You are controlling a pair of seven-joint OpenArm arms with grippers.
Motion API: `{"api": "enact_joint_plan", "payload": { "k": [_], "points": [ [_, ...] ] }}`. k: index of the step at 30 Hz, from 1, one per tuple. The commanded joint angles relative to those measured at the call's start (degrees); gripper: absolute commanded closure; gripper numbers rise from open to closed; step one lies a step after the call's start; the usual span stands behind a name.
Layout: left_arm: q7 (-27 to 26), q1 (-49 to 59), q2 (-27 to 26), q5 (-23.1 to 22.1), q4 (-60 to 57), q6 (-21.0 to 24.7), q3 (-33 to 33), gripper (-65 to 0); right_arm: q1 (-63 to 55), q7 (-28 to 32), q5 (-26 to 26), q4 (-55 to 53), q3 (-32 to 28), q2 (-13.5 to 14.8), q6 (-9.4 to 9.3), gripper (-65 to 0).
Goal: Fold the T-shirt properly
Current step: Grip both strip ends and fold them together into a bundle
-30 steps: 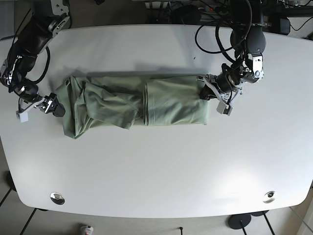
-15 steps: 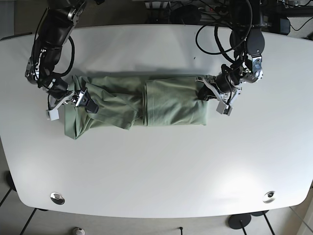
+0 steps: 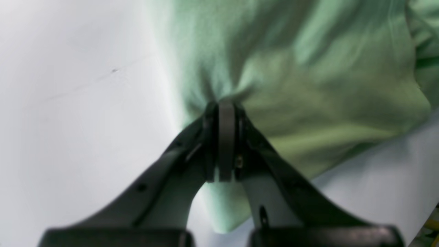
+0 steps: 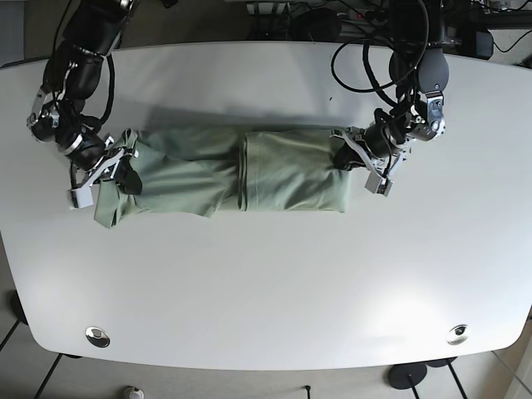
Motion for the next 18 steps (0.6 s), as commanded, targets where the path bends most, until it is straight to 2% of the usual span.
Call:
{"api": "enact_joint_plan", "payload": {
  "k": [1, 4, 7, 11, 13, 14, 16, 18],
  "points": [
    [0.43, -0.50, 1.04, 0.43, 0.46, 0.03, -0.09, 0.0, -1.36, 1.61, 1.11, 8.82, -3.98, 1.00, -1.11, -2.1],
    [0.43, -0.50, 2.18, 0.43, 0.37, 0.11, 0.00, 0.0, -4.00, 1.61, 1.11, 17.17, -9.26, 0.83, -3.74, -2.1],
    [0.43, -1.64, 4.82, 0.43, -2.88, 0.11, 0.00, 0.0, -4.35, 1.61, 1.55, 20.34, -13.65, 0.74, -5.76, -2.1],
    [0.52, -3.67, 6.75, 0.16, -9.39, 0.11, -0.09, 0.0, -4.17, 1.96, 1.64, 21.04, -20.51, 0.47, -6.47, -2.1],
    [0.52, -3.67, 7.19, 0.25, -9.65, 0.11, -0.09, 0.0, -2.68, 1.96, 0.40, 20.78, -23.41, -1.46, -6.47, -2.1],
    [0.52, -3.67, 7.19, 0.25, -9.57, 0.11, 0.00, 0.0, -1.89, 2.05, -1.79, 20.16, -24.91, -2.34, -6.56, -2.1],
    [0.52, -3.58, 7.19, 0.16, -9.57, 0.11, 0.00, 0.0, -0.04, 2.05, -10.76, 19.20, -28.42, -5.68, -6.82, -2.2],
    [0.52, -3.49, 7.19, 0.16, -9.57, 0.11, 0.00, 0.0, 0.66, 2.05, -18.32, 18.84, -29.57, -9.11, -6.20, -2.2]
  ]
}}
